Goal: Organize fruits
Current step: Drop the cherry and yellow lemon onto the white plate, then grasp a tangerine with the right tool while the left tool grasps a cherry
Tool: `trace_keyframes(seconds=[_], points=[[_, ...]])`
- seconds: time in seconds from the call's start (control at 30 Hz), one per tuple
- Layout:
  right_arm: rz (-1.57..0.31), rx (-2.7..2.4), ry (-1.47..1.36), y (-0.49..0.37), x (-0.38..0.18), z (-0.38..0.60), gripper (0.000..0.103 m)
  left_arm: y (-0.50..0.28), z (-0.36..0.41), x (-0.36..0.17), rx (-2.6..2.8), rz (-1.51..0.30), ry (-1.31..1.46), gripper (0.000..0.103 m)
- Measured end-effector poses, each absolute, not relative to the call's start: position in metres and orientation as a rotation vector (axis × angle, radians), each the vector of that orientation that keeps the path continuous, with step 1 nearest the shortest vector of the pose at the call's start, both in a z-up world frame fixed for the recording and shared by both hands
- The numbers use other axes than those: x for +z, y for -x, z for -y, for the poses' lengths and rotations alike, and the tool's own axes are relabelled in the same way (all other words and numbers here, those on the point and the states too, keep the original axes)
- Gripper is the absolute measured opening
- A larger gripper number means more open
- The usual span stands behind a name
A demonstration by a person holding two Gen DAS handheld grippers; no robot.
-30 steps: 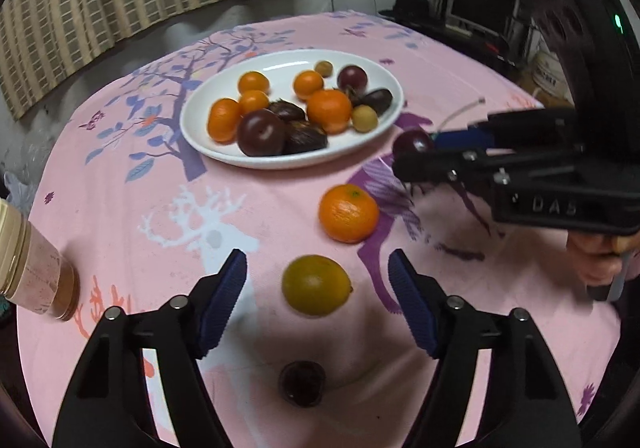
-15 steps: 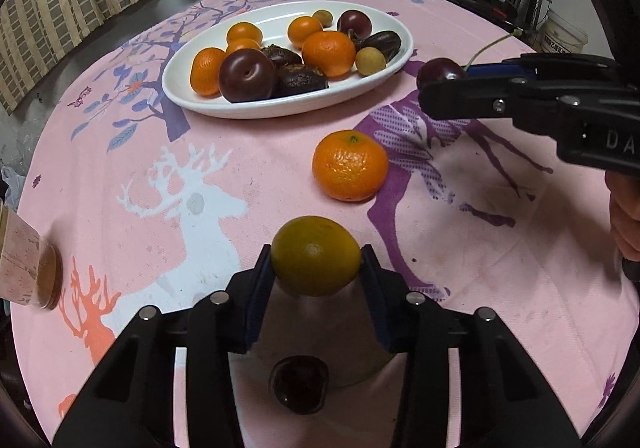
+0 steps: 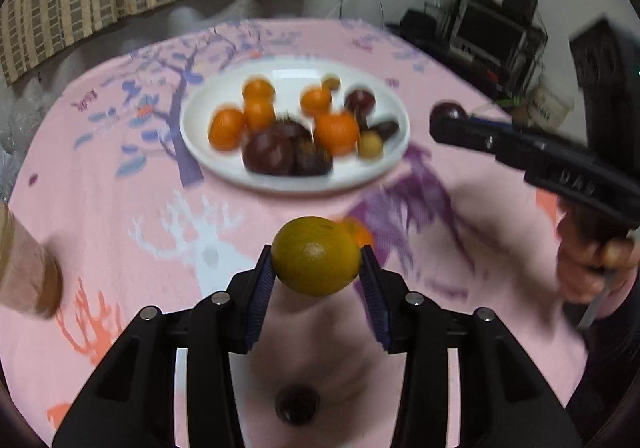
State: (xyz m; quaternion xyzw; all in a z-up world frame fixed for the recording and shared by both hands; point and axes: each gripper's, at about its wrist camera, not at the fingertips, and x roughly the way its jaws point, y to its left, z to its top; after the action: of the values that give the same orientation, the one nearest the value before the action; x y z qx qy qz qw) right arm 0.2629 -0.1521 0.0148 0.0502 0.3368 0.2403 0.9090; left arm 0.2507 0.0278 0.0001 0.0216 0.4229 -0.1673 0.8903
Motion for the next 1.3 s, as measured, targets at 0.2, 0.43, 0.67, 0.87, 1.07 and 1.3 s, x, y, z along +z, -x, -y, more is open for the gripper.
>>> trace_keyframes(seconds=[0.2, 0.43, 0.67, 0.87, 1.07, 1.3], points=[[-0.676, 0.386, -0.141, -0.32, 0.013, 0.163, 0.027, -0.322, -0.021, 0.027, -0.268, -0.811, 0.028, 0.042], [-0.716, 0.345, -0.103, -0.369, -0.005, 0.155, 0.027, -0.385, -0.006, -0.003, -0.197, -0.883, -0.012, 0.042], [-0.717, 0.353, -0.081, -0.365, -0.002, 0.152, 0.027, -0.374, -0.008, 0.011, -0.113, -0.807, -0.018, 0.088], [-0.694, 0.356, -0.074, -0.337, 0.012, 0.151, 0.047, -0.313, -0.033, 0.039, -0.036, -0.7, -0.028, 0.098], [-0.704, 0.47, -0.054, -0.286, 0.016, 0.132, 0.053, -0.253, -0.084, 0.024, 0.085, -0.64, 0.044, 0.098], [-0.819, 0.575, 0.098, -0.251, -0.018, 0.077, 0.053, -0.234, -0.12, 0.012, 0.233, -0.661, 0.142, 0.098]])
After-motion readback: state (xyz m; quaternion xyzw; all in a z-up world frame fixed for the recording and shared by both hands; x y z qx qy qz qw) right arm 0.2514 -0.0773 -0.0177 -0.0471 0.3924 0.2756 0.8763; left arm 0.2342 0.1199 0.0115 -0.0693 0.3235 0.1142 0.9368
